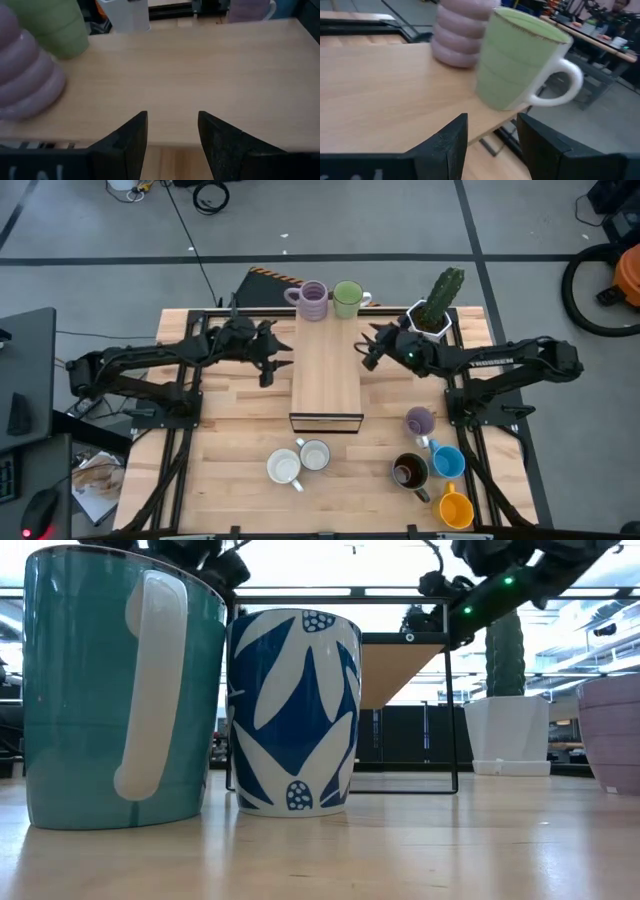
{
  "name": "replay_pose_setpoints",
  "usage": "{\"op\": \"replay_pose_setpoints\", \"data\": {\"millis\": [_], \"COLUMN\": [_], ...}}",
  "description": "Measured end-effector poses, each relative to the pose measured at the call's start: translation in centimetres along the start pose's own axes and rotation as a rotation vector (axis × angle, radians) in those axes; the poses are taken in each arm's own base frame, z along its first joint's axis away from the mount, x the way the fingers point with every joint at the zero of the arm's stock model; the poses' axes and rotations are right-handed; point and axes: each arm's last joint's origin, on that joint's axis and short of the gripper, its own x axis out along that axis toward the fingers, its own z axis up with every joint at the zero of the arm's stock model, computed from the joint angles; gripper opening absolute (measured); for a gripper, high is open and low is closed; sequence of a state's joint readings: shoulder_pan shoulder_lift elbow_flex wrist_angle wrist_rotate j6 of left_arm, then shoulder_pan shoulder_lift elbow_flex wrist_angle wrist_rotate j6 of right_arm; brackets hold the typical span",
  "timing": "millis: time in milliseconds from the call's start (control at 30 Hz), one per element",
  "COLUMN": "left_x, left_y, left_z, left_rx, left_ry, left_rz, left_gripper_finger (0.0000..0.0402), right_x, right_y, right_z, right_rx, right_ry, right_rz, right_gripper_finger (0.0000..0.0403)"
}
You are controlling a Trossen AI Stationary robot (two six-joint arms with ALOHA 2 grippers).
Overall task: Place coffee mugs
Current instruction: Adjust the green mug on the shelf
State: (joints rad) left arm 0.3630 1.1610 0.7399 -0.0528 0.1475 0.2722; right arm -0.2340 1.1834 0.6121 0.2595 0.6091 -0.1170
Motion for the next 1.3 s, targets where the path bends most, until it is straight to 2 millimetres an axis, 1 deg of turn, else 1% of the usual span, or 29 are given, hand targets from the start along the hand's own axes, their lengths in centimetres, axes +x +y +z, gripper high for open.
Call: {"op": "replay_pose_setpoints", "data": {"millis": [167, 267, 333, 433, 600, 700, 800, 933, 1133, 1300], "left_x": [-0.2, -0.5, -0.7, -0.9, -1.1, -1.0, -1.0, -0.8, -0.8, -0.8], "left_y": [-0.3, -0.5, -0.7, -0.9, -1.1, -1.2, -1.3, -1.5, -1.6, -1.6], "left_z": [-1.2, -1.8, -2.5, -2.9, -3.6, -4.3, -5.1, -5.8, -6.3, -6.2], "left_rx": [-0.009, -0.016, -0.016, -0.011, -0.006, -0.008, -0.017, -0.027, -0.048, -0.061], "left_ry": [-0.013, -0.020, -0.009, -0.042, -0.078, -0.067, -0.056, -0.070, -0.076, -0.088], "left_rz": [0.030, 0.032, 0.033, 0.045, 0.058, 0.062, 0.073, 0.075, 0.077, 0.079], "left_gripper_finger": [0.0180, 0.0180, 0.0180, 0.0180, 0.0180, 0.0180, 0.0180, 0.0180, 0.0180, 0.0180], "right_x": [1.4, 2.1, 2.5, 3.1, 3.9, 4.1, 4.5, 5.0, 5.3, 5.4], "right_y": [-2.1, -3.2, -3.9, -4.8, -6.4, -7.4, -8.6, -10.1, -11.2, -11.3], "right_z": [1.5, 2.0, 2.0, 2.5, 3.5, 3.8, 3.9, 3.4, 3.2, 3.3], "right_rx": [0.004, -0.006, -0.032, -0.043, 0.025, 0.050, 0.085, 0.120, 0.179, 0.195], "right_ry": [0.071, 0.122, 0.167, 0.214, 0.258, 0.266, 0.263, 0.285, 0.269, 0.249], "right_rz": [-0.108, -0.131, -0.140, -0.166, -0.192, -0.199, -0.167, -0.176, -0.126, -0.063], "right_gripper_finger": [0.0188, 0.0186, 0.0183, 0.0179, 0.0176, 0.0176, 0.0176, 0.0175, 0.0175, 0.0175]}}
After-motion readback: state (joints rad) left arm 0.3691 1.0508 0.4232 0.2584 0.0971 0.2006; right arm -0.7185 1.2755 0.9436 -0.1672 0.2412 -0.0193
